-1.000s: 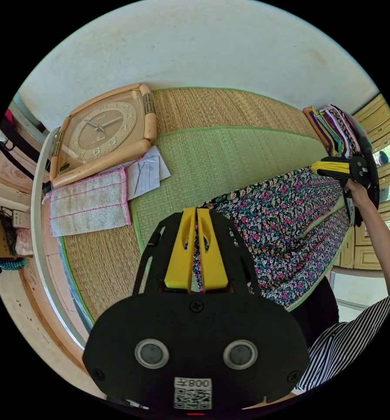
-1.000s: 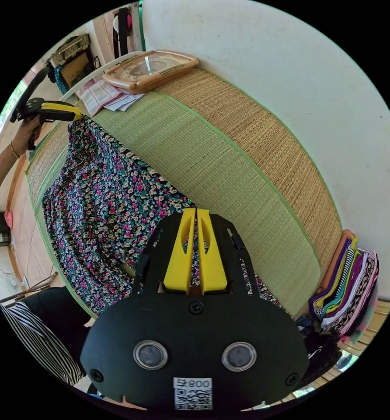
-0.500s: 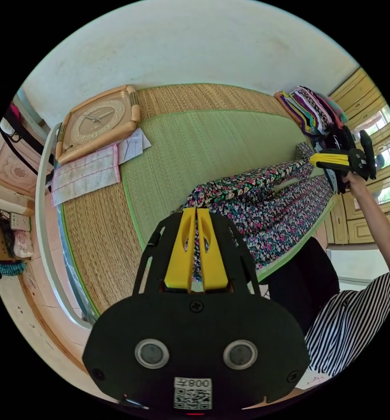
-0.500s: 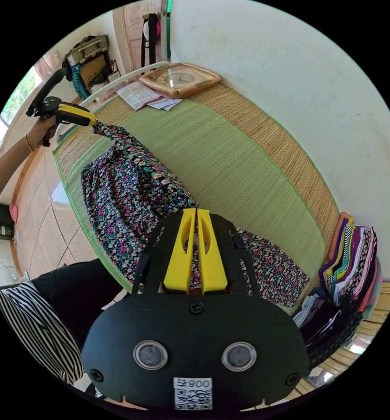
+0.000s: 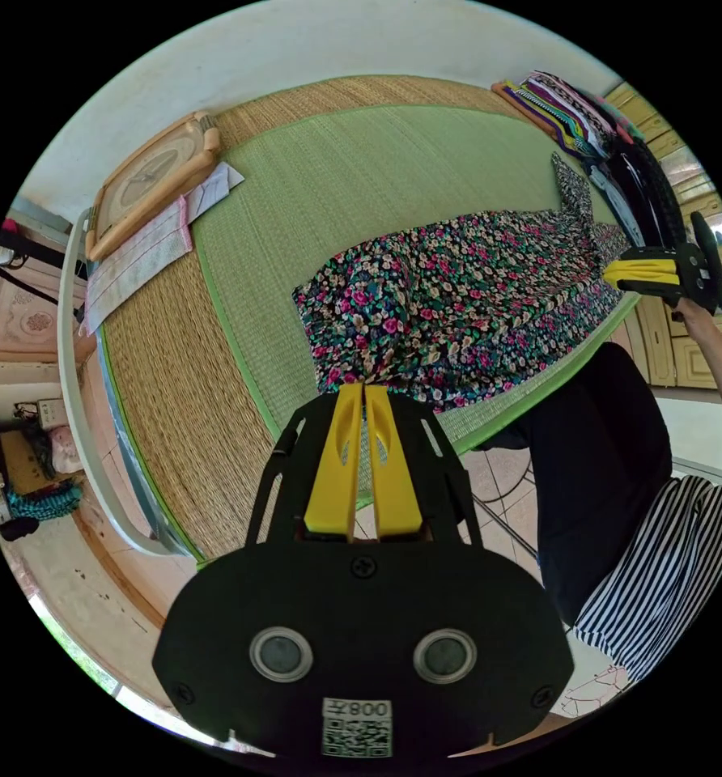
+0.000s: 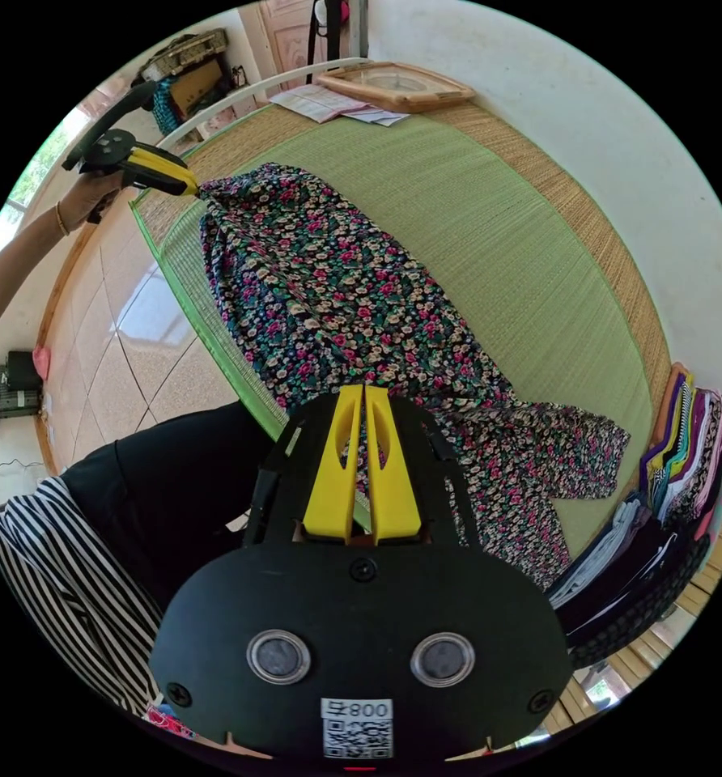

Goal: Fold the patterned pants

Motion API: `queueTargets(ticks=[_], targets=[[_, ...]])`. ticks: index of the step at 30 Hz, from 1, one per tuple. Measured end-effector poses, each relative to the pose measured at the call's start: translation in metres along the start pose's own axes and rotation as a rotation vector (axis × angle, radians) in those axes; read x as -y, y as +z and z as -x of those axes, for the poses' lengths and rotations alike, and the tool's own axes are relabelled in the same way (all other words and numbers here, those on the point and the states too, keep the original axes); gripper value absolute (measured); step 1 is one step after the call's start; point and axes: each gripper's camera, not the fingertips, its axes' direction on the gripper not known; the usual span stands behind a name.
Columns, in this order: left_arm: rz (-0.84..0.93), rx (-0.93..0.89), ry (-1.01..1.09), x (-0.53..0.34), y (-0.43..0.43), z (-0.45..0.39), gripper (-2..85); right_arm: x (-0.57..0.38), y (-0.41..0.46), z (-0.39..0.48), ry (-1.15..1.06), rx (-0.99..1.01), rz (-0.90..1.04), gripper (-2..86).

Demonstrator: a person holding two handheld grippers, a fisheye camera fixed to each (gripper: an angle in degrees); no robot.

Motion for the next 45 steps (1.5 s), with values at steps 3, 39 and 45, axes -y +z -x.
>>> queueTargets(ticks=[3,39,45], targets=[[0.012,0.012,0.005,-0.003,0.009,-0.008,0.1,-0.006,0.009,0.013,-0.011,0.007,0.007,-0.1],[0.149,-0.083,-0.068,-0.045,0.166,-0.072,0.3,-0.07,0.085,0.03,0.01,0.114,0.067,0.4],[0.086,-0.154,-0.154,-0.065,0.177,-0.071,0.6,-0.086,0.077,0.016,0.048,0.146,0.049,0.5]])
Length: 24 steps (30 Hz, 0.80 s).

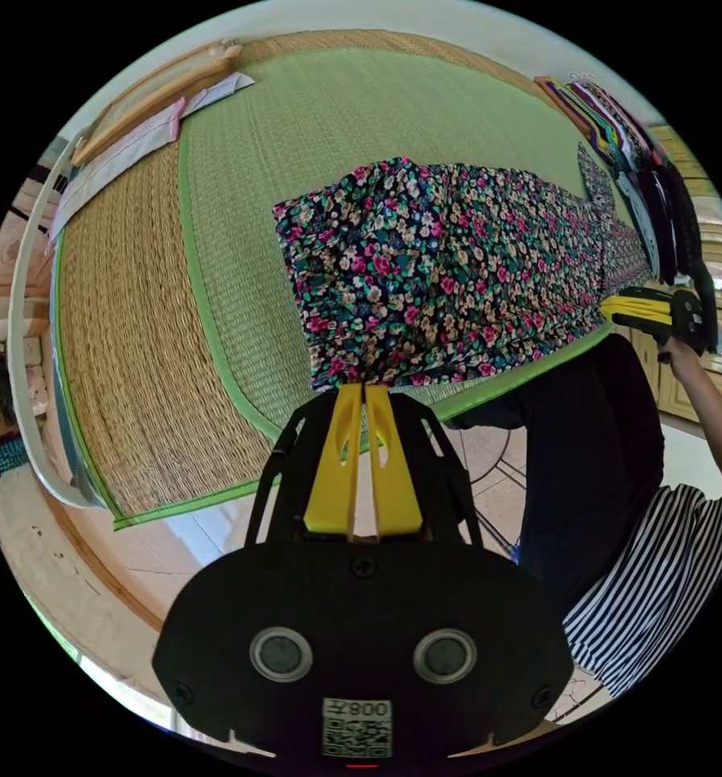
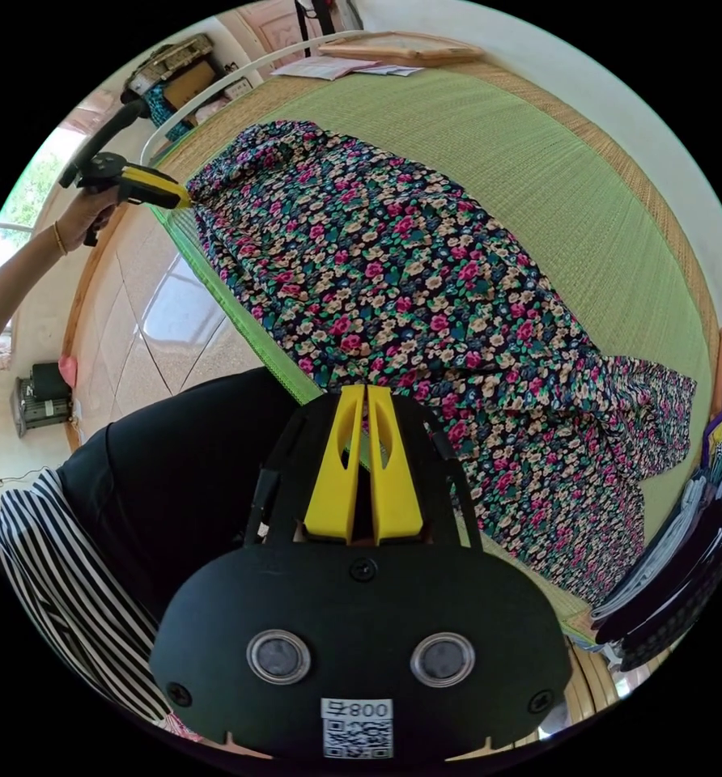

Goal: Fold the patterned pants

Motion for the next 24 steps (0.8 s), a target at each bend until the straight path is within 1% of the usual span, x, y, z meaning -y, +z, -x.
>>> queueTargets(ticks=[7,9,11,13,17,20,24], targets=[[-0.199,-0.128,-0.177,-0.041,-0.002,0.018,1.0,-0.02,-0.015,-0.015,0.015,-0.006,-0.036,0.6],[-0.27,-0.165,-0.191,-0.048,-0.003,0.014,0.8,-0.024,-0.02,-0.021,0.018,-0.003,-0.043,0.6],[-0.321,-0.238,-0.139,-0.043,0.004,-0.009,0.4,-0.03,-0.027,-0.028,0.013,-0.003,-0.049,0.7],[-0.323,-0.303,-0.061,-0.029,0.015,-0.037,0.4,-0.034,-0.032,-0.034,0.008,-0.002,-0.052,0.7],[-0.254,-0.41,0.136,0.019,0.048,-0.114,0.9,-0.045,-0.048,-0.049,0.021,0.007,-0.056,0.8],[-0.211,-0.424,0.229,0.046,0.065,-0.155,1.7,-0.055,-0.061,-0.061,0.029,0.015,-0.072,0.9],[-0.141,-0.414,0.302,0.068,0.085,-0.189,2.5,-0.07,-0.076,-0.081,0.045,0.072,-0.097,0.9]])
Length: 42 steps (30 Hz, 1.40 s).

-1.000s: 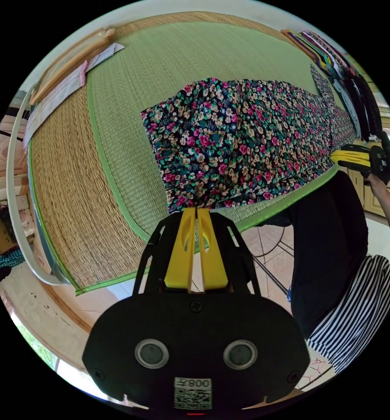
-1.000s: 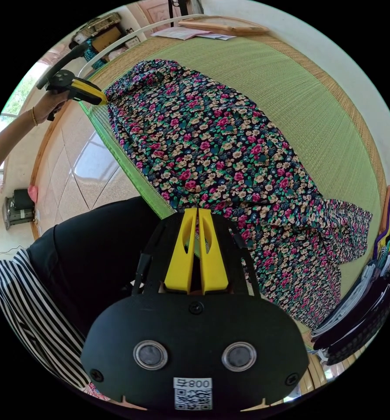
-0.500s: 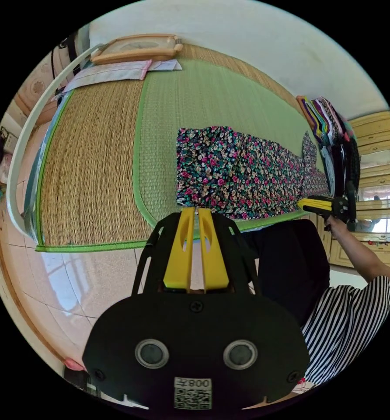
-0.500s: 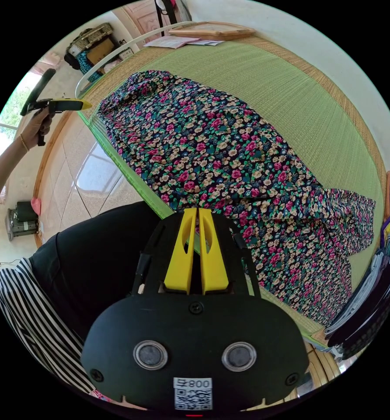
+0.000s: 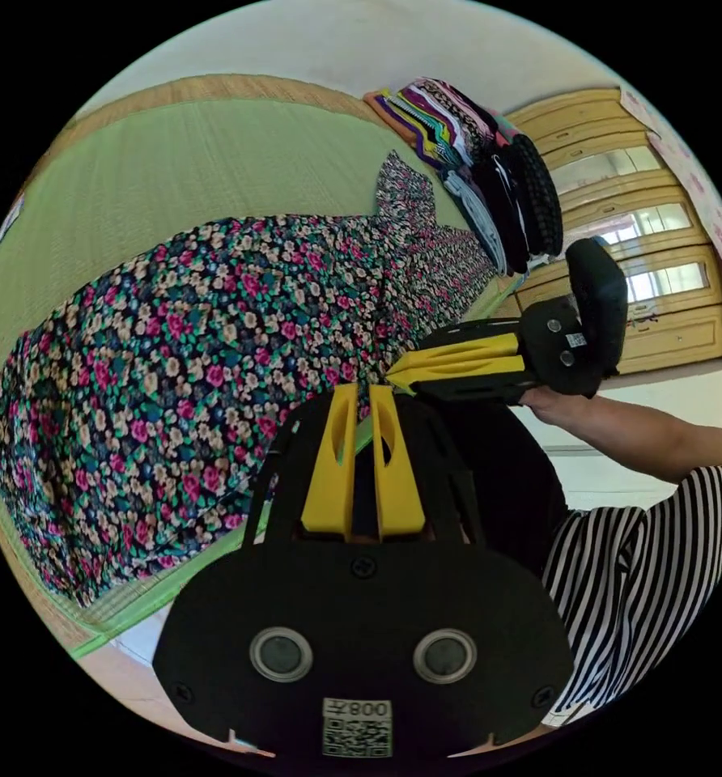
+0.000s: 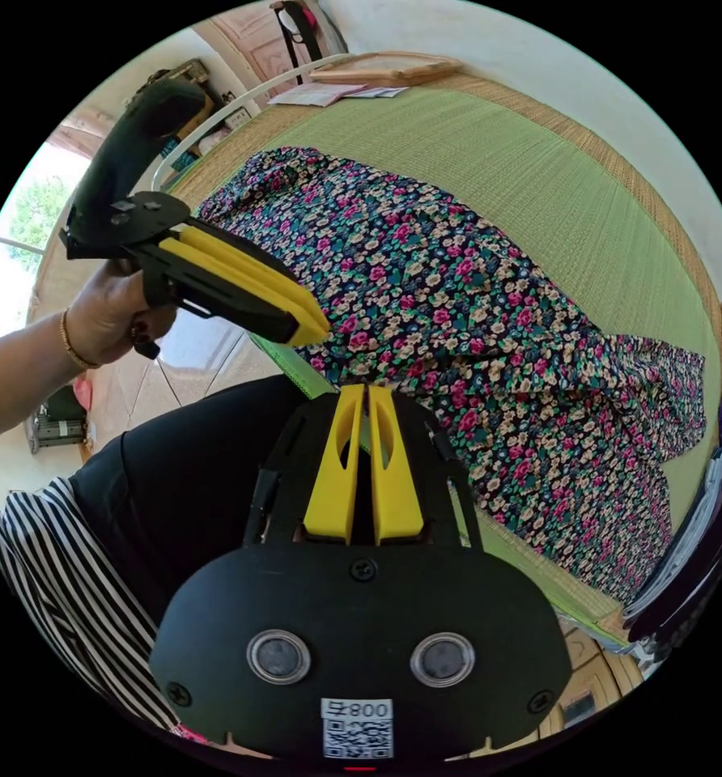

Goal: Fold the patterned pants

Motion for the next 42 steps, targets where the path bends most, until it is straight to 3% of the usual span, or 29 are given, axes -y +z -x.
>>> queueTargets(ticks=[3,9,16,29,42], targets=[[0.076,0.013,0.016,0.011,0.023,-0.006,3.0,-0.012,-0.012,-0.023,0.043,0.071,-0.006,1.1],[0.002,-0.047,0.049,0.032,0.03,-0.023,4.7,-0.046,-0.081,-0.099,0.197,0.141,-0.151,3.3],[0.014,-0.059,0.058,0.09,0.068,-0.041,6.8,-0.041,-0.154,-0.257,0.478,0.143,-0.2,6.2],[0.056,-0.073,0.037,0.144,0.122,-0.076,4.3,0.013,-0.203,-0.411,0.642,0.063,-0.02,7.7],[0.057,-0.097,0.053,0.176,0.152,-0.118,1.6,-0.006,-0.254,-0.467,0.728,-0.025,0.071,2.8]])
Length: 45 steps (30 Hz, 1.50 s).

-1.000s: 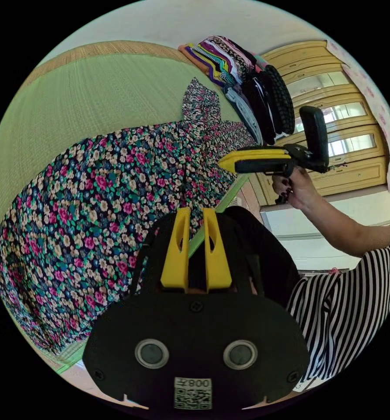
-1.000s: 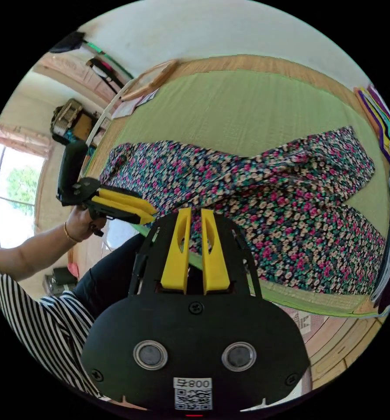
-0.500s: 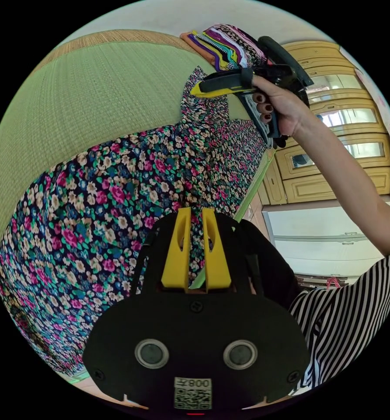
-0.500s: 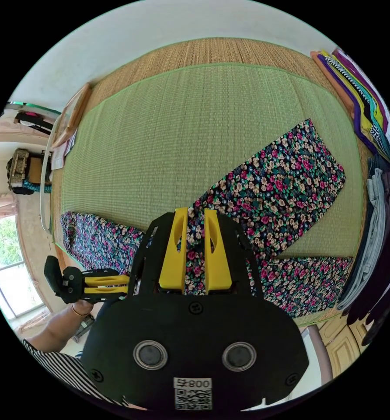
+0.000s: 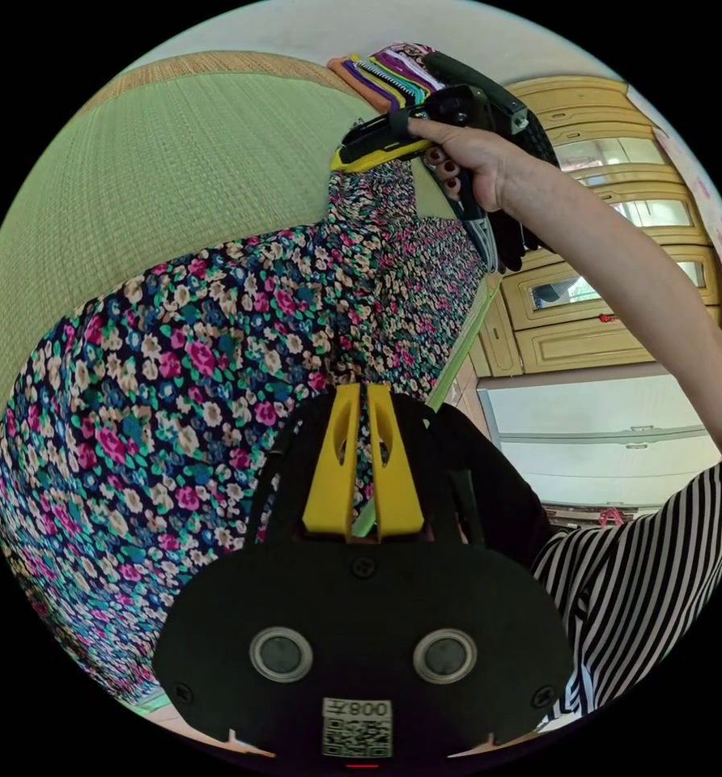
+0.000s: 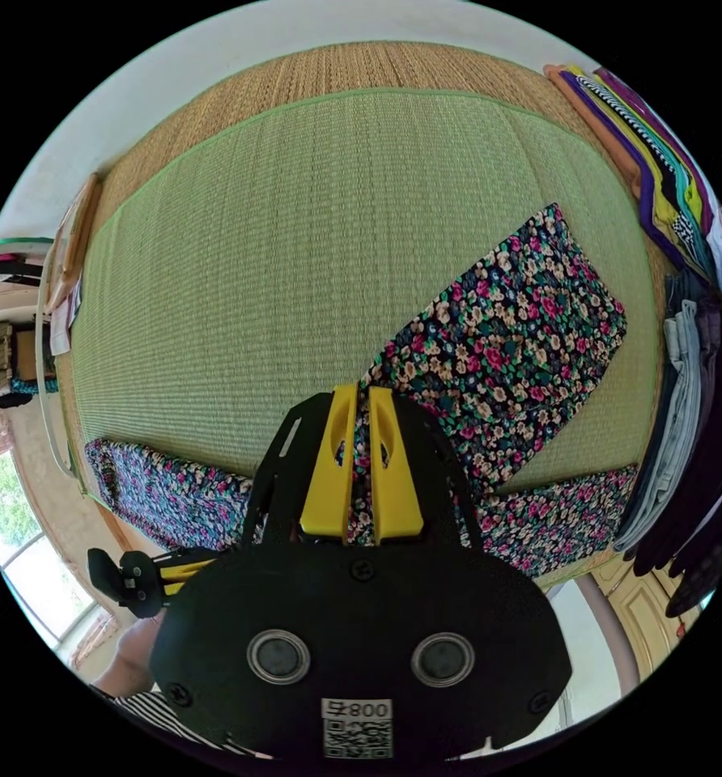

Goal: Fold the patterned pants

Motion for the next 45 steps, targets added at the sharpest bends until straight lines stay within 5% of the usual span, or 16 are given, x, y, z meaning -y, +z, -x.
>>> queueTargets(ticks=[12,20,29,45], targets=[[-0.087,0.021,0.068,0.032,-0.003,-0.066,0.6,-0.07,-0.139,-0.089,-0.057,0.182,-0.19,0.3],[-0.032,0.148,0.203,0.053,0.011,-0.135,0.6,-0.205,-0.227,-0.181,-0.07,0.287,-0.37,0.2],[0.197,0.276,0.258,0.084,0.079,-0.175,0.5,-0.311,-0.177,-0.278,0.067,0.328,-0.267,0.2],[0.266,0.259,0.187,0.145,0.098,-0.2,0.7,-0.392,-0.142,-0.343,0.066,0.299,-0.195,0.2]])
